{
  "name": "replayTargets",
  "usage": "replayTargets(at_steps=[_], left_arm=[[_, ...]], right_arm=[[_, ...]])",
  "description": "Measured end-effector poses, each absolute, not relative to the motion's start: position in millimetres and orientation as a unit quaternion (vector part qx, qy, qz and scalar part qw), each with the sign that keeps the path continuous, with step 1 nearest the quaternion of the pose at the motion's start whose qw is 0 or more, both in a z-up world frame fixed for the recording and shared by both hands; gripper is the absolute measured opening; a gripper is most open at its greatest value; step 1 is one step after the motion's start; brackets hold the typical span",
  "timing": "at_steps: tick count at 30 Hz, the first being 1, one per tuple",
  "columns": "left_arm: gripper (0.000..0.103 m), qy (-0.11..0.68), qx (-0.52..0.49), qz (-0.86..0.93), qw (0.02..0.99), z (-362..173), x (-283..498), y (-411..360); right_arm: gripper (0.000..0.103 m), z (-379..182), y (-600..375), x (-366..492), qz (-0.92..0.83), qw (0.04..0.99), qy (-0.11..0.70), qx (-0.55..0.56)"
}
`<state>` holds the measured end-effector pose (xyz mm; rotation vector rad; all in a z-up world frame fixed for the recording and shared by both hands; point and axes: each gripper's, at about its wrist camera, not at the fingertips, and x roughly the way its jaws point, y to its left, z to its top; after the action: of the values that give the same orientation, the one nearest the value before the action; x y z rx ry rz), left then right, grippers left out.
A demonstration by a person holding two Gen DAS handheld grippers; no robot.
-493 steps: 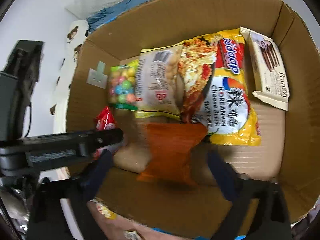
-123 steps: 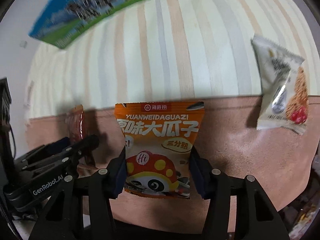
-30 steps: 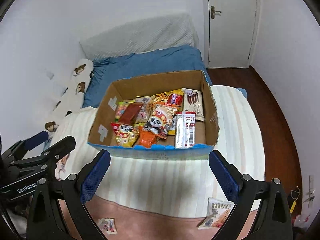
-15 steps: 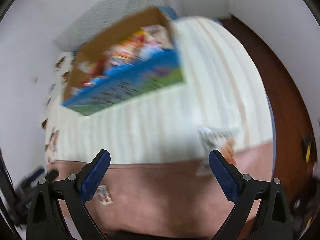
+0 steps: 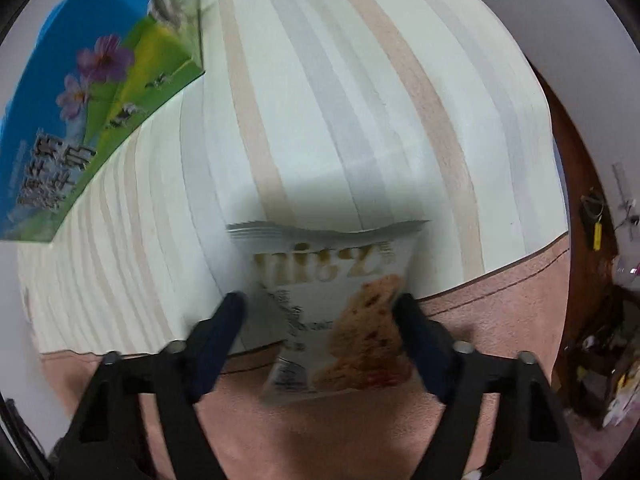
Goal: Organize snacks
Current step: 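Grasp small clear snack pouch with left tool while right tool grasps white nitz bag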
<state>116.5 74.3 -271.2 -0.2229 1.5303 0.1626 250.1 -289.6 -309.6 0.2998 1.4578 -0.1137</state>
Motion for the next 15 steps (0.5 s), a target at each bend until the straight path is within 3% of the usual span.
replayTargets(at_steps=[1,3,11,14,15], left_arm=[[0.098,0.691,-0.101,0.074,0.712,-273.1,116.0,74.9],[0.098,0.692,-0.104,0.072,0.711,-275.6,114.6,75.7],[0.097,0.727,-0.142,0.026,0.671,-303.2,108.5,76.8],[0.097,0.729,-0.171,0.013,0.662,-318.9,114.9,74.3],[0.097,0.73,-0.171,0.013,0.661,-324.6,118.0,72.0]], right_arm=[[0.062,-307.9,-285.3,247.9,-0.044,0.739,0.661,0.127],[0.057,-305.2,-274.0,239.2,-0.027,0.741,0.661,0.113],[0.057,-318.6,-216.8,186.7,0.046,0.711,0.697,0.077],[0.063,-325.7,-203.6,177.1,0.061,0.697,0.711,0.073],[0.075,-328.1,-204.1,175.7,0.066,0.69,0.715,0.089]])
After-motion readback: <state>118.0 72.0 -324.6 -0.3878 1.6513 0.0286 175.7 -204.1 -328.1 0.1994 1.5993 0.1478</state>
